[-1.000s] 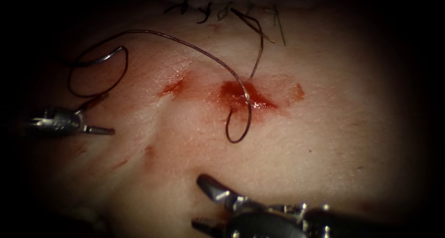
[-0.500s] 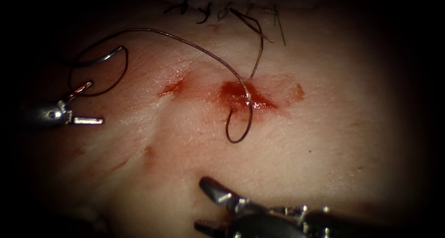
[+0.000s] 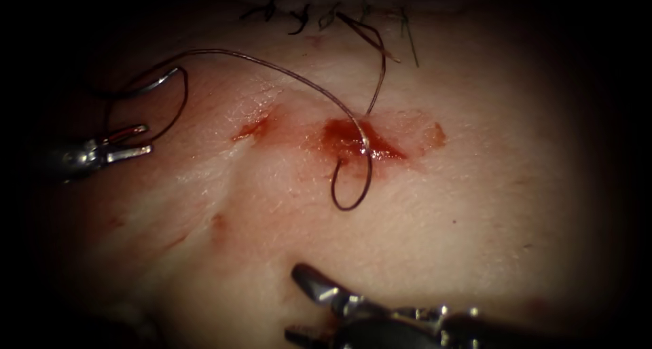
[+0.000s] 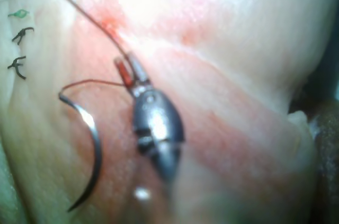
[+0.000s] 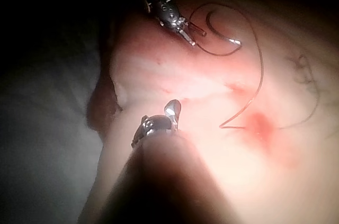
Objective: Wound Closure
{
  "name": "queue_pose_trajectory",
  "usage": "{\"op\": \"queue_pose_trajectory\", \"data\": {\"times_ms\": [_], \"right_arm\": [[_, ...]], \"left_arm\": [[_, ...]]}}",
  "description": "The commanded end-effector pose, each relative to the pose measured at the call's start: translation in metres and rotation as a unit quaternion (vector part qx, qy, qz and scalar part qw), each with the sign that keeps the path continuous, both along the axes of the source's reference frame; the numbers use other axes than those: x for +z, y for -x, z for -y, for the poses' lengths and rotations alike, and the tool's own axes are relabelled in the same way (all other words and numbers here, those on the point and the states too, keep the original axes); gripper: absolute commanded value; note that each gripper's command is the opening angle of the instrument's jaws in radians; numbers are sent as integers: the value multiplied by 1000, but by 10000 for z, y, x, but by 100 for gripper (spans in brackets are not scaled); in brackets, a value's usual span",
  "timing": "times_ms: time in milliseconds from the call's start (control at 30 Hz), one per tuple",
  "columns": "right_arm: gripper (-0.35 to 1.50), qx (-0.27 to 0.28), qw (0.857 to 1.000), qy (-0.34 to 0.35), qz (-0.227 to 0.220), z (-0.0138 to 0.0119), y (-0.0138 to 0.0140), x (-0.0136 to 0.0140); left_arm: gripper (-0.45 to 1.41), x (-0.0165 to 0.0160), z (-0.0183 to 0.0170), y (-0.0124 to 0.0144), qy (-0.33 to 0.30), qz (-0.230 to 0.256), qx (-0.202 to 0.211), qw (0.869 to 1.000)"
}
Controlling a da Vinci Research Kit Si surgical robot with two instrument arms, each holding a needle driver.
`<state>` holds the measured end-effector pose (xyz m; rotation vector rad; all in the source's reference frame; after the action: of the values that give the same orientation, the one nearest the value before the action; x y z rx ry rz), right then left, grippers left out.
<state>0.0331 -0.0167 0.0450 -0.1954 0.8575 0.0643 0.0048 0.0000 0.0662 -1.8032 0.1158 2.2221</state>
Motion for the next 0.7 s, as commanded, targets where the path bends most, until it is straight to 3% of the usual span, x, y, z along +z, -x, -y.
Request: {"op": "queue_pose_trajectory", "data": {"times_ms": [33, 233, 300, 333, 367, 433, 533, 567, 600, 633, 700], "right_arm": [[139, -1, 1000, -2, -2, 7, -6, 4], [138, -2, 1000, -9, -6, 6, 9, -3], [133, 2, 1000, -20, -6, 0, 36, -14], [133, 2, 1000, -20, -6, 0, 36, -14], [133, 6, 999, -31, -4, -9, 63, -23], [131, 7, 999, -39, -7, -13, 75, -27], [121, 19, 998, -62, -14, -47, 133, -45], [121, 19, 998, -62, -14, -47, 133, -45], [118, 32, 997, -63, -15, -73, 154, -49], [118, 32, 997, -63, -15, -73, 154, -49], [114, 42, 997, -67, -18, -97, 166, -50]], "left_arm": [[-45, 7, 4, 4, -2, -4, 0, 1000], [-45, -5, 3, -6, -12, -13, -7, 1000], [-45, -22, 6, -16, -19, -13, -7, 1000], [-45, -22, 6, -16, -19, -13, -7, 1000], [-45, -38, 8, -25, -18, -17, -6, 1000], [-45, -45, 8, -28, -14, -19, -4, 1000], [-45, -78, 2, -37, -4, -31, 2, 999], [-45, -78, 2, -37, -4, -31, 2, 999], [-45, -93, -4, -36, -2, -35, 5, 999], [-45, -93, -4, -36, -2, -35, 5, 999], [-45, -105, -9, -32, -1, -37, 5, 999]]}}
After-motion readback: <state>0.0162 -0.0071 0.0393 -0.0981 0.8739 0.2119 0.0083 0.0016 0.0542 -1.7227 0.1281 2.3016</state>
